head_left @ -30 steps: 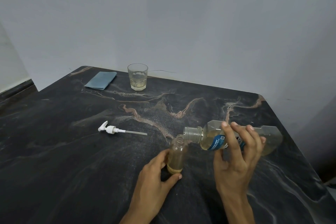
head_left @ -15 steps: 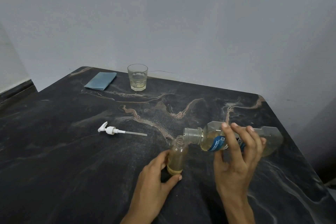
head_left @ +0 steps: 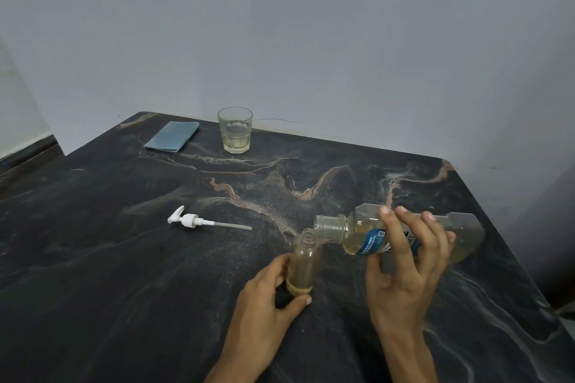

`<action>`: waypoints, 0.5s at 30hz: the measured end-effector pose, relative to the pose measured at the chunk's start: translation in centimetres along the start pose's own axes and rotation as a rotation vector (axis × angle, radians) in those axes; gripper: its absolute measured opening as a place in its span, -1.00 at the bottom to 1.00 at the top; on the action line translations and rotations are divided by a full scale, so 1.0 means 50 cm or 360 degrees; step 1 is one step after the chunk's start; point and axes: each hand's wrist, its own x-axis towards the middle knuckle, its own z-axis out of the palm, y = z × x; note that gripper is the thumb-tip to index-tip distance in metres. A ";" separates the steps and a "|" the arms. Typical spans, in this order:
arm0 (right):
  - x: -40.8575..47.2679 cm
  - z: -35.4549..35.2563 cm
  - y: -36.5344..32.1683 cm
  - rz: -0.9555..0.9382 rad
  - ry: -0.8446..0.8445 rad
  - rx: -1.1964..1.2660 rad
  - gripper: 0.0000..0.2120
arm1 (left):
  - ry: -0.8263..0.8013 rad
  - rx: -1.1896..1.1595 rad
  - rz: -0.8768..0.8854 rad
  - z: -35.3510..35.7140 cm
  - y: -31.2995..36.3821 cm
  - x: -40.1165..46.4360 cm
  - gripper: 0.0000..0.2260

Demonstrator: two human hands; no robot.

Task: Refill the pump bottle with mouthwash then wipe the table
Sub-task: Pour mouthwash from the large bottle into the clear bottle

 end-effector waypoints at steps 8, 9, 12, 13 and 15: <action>0.000 -0.001 -0.002 0.0002 -0.0003 0.0001 -0.18 | 0.0009 0.0020 -0.0003 0.001 0.000 0.000 -0.53; 0.001 -0.001 -0.002 -0.0002 -0.0002 0.0002 -0.18 | 0.0009 0.0021 -0.0002 0.001 -0.001 0.000 -0.52; 0.002 0.000 -0.001 -0.0003 -0.0001 -0.0002 -0.17 | 0.0006 0.0017 -0.0001 0.001 -0.001 0.000 -0.52; 0.002 0.000 -0.001 -0.0001 -0.0002 -0.0005 -0.17 | 0.0005 0.0019 0.0001 0.001 -0.001 0.000 -0.53; 0.002 0.000 -0.001 0.0000 -0.0005 -0.0011 -0.16 | 0.0008 0.0021 0.0005 0.001 -0.002 0.000 -0.53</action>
